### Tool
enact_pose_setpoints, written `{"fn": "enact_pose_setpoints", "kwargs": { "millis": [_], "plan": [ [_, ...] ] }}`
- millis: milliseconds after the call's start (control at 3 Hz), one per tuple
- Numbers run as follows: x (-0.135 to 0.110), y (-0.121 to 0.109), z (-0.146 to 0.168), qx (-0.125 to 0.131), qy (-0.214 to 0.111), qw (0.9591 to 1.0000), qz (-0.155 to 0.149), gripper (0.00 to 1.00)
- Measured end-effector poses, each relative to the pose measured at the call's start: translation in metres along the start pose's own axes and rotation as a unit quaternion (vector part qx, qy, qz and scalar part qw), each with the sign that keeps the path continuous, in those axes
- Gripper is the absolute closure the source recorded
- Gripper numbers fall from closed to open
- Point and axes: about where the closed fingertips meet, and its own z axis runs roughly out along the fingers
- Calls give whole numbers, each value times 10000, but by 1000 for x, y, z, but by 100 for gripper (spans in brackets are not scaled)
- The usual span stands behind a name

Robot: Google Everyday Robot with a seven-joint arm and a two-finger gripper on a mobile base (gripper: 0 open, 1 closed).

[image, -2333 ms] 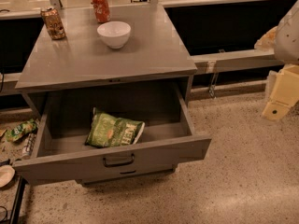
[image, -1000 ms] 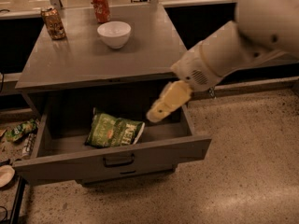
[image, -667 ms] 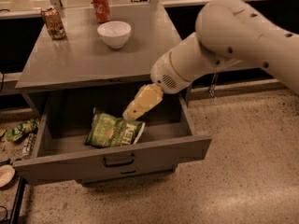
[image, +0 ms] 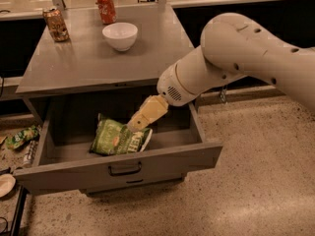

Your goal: Pick green jalapeno chip bag from top drawer and place on counter

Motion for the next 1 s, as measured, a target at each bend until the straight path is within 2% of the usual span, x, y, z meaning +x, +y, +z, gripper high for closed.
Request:
{"fn": "enact_pose_setpoints", "kwargs": {
  "millis": [333,667,1000],
  "plan": [
    [7,-7,32,25,-181,9988,458,0],
    [8,-17,73,-65,-268,9964,803,0],
    [10,-22,129,-122,-175,9954,932,0]
  ]
}}
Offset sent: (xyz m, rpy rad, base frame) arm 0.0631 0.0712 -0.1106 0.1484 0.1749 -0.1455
